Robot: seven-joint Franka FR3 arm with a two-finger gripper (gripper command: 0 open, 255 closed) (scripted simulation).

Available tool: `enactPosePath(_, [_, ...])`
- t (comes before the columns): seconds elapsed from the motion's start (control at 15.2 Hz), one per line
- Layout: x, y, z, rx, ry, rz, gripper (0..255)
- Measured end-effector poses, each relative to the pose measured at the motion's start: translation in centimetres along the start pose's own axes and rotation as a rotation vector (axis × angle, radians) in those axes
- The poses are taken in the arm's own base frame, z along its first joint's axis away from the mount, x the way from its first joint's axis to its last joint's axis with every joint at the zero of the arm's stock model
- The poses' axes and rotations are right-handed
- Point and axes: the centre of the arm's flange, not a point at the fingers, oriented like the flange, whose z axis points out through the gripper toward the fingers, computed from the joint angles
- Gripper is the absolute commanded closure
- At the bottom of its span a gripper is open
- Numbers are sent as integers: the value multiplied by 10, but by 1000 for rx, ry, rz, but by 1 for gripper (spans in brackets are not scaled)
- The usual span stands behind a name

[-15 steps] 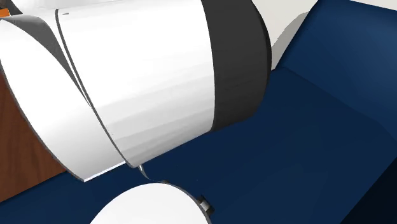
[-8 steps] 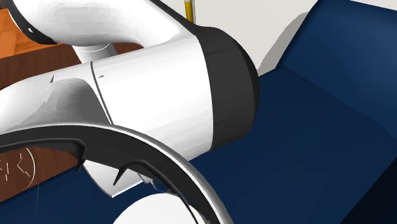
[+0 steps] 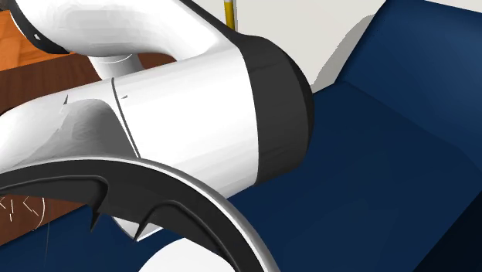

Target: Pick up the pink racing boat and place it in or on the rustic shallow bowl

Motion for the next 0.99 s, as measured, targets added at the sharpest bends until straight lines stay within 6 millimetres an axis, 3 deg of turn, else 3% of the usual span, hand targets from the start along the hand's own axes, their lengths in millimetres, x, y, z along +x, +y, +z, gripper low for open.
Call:
enactPosePath(0.26, [0, 0, 0, 0, 0, 0, 0])
enactPosePath(0.59, [0, 1, -44, 0, 2, 0, 0])
enactPosePath(0.99, [0, 0, -50, 0, 0, 0, 0])
